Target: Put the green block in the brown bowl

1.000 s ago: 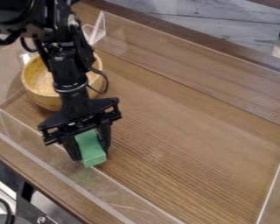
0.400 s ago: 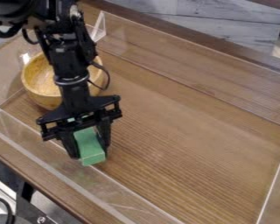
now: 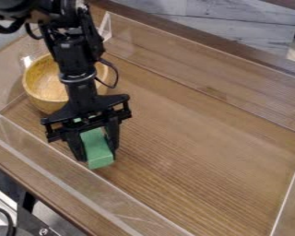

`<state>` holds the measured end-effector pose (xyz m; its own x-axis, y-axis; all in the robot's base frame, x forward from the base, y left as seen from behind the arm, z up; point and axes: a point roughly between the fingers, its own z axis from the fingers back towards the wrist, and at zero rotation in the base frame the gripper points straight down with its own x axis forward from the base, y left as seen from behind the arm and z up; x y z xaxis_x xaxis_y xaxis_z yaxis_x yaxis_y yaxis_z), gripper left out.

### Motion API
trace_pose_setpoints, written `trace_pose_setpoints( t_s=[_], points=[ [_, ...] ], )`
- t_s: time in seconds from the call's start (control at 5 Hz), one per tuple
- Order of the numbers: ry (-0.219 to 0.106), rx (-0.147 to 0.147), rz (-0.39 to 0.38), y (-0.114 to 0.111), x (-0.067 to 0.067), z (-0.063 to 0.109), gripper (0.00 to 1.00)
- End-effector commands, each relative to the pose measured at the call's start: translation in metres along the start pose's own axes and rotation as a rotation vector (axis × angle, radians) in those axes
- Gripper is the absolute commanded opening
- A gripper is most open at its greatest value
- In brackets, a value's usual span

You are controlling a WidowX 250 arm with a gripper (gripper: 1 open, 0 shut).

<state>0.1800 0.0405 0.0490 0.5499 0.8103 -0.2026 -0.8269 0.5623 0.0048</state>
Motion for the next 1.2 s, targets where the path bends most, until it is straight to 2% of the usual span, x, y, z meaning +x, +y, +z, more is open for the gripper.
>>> trace_pose_setpoints(
  t_s=[0.0, 0.2, 0.4, 0.6, 0.8, 1.0],
  points=[
    [-0.034, -0.034, -0.036, -0.006, 0.003, 0.025, 0.0],
    [-0.023, -0.039, -0.06, -0.004, 0.001, 0.04, 0.0],
    [-0.011, -0.052, -0.09, 0.001, 0.001, 0.064, 0.0],
    [0.0, -0.081, -0.137, 0.007, 0.008, 0.099, 0.0],
    [0.007, -0.118, -0.176, 0.022, 0.03, 0.128, 0.0],
    [0.002, -0.153, -0.216, 0.035, 0.051, 0.142, 0.0]
  ],
)
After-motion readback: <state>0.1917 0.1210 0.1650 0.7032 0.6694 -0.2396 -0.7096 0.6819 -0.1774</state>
